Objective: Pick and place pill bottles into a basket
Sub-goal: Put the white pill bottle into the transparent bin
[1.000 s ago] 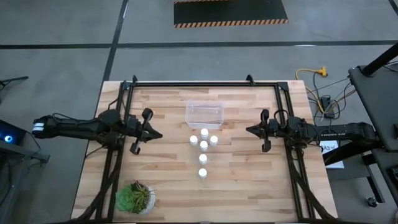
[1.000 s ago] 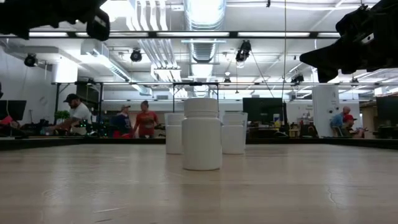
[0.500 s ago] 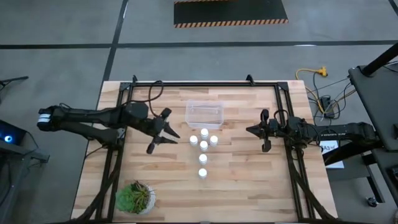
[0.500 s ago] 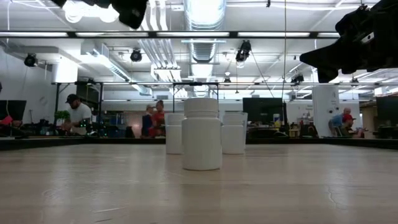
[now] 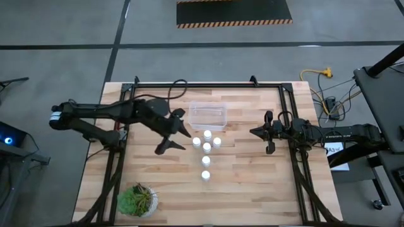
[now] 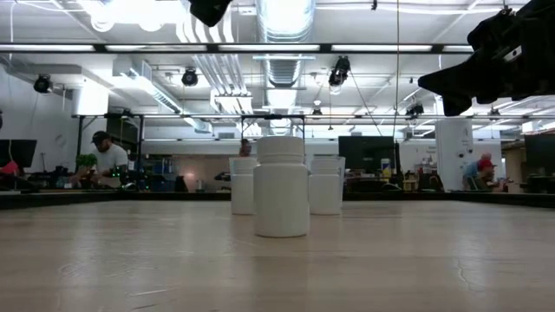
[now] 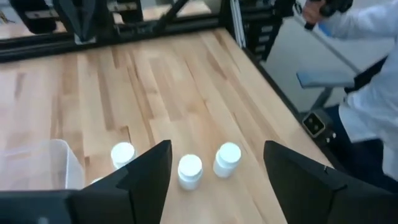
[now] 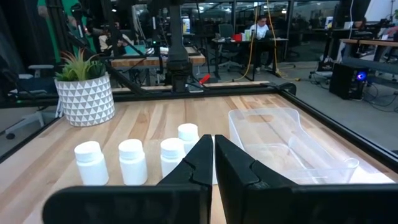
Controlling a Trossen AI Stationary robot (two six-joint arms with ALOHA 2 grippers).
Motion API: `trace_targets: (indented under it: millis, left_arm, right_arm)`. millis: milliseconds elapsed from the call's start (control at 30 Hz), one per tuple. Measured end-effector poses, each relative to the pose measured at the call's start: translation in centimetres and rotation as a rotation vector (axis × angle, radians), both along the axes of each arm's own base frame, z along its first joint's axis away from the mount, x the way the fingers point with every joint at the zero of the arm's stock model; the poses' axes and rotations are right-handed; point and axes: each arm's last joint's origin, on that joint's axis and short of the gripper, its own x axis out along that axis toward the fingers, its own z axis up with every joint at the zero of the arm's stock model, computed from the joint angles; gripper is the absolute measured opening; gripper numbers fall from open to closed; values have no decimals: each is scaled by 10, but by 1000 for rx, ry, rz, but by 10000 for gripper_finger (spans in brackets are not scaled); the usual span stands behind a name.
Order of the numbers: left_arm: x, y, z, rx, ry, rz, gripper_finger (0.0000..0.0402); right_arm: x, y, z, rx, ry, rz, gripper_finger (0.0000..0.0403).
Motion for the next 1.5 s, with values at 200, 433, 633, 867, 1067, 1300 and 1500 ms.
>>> trace_targets:
  millis: [200, 433, 633, 867, 1067, 1300, 1500]
  left_arm:
    - [13, 0, 19, 40, 87, -28, 238]
    - [12, 0, 50, 96, 87, -35, 238]
    - [11, 0, 75, 123, 91, -10, 238]
    - [20, -1, 100, 145, 161, 6, 238]
    - [33, -9, 110, 154, 232, -26, 238]
    - [49, -28, 103, 226, 313, -92, 238]
    - [54, -43, 98, 277, 327, -117, 238]
  right_arm:
    - [0, 0, 0, 0, 0, 0, 9]
    - [0, 0, 0, 0, 0, 1, 9]
    - [0, 0, 0, -13, 0, 1, 9]
    - [0, 0, 0, -26, 0, 1, 9]
    - [0, 0, 0, -26, 1, 1, 9]
    - [0, 0, 0, -26, 1, 1, 9]
    - [0, 0, 0, -26, 1, 1, 9]
